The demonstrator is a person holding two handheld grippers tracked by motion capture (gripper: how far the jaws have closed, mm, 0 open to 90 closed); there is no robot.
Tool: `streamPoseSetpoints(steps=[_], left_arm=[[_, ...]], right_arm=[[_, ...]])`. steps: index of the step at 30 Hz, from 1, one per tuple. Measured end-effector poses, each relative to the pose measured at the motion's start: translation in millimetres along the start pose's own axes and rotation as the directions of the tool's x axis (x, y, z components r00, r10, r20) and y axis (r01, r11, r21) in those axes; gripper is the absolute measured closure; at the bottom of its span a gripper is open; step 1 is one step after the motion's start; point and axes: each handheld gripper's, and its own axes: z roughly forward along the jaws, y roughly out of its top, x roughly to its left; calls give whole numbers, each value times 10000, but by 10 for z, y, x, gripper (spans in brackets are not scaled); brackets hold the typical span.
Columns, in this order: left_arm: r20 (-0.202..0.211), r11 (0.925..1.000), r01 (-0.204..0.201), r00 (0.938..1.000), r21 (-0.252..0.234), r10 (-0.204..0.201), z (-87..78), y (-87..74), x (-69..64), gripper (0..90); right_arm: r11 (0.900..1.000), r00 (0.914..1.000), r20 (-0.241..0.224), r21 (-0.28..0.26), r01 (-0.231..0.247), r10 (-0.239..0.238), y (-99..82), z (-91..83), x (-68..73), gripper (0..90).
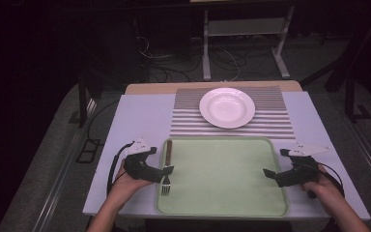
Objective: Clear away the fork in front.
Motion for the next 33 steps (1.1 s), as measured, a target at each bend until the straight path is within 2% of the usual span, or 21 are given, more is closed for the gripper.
streamPoseSetpoints(steps=[5, 13, 33], left_arm=[[86, 9998, -195, 9998, 68, 194, 16, -43, -35, 0], [-57, 9992, -384, 9992, 133, 385, 23, -73, -20, 0], [49, 9989, -419, 9991, 186, 418, 39, -75, -28, 0]], right_arm=[[10000, 10000, -20, -18, 2, -2, -3, -8, 1, 0], [10000, 10000, -27, -10, 15, -15, -3, -8, 2, 0], [10000, 10000, -23, 15, 37, -37, -5, -2, -3, 0]])
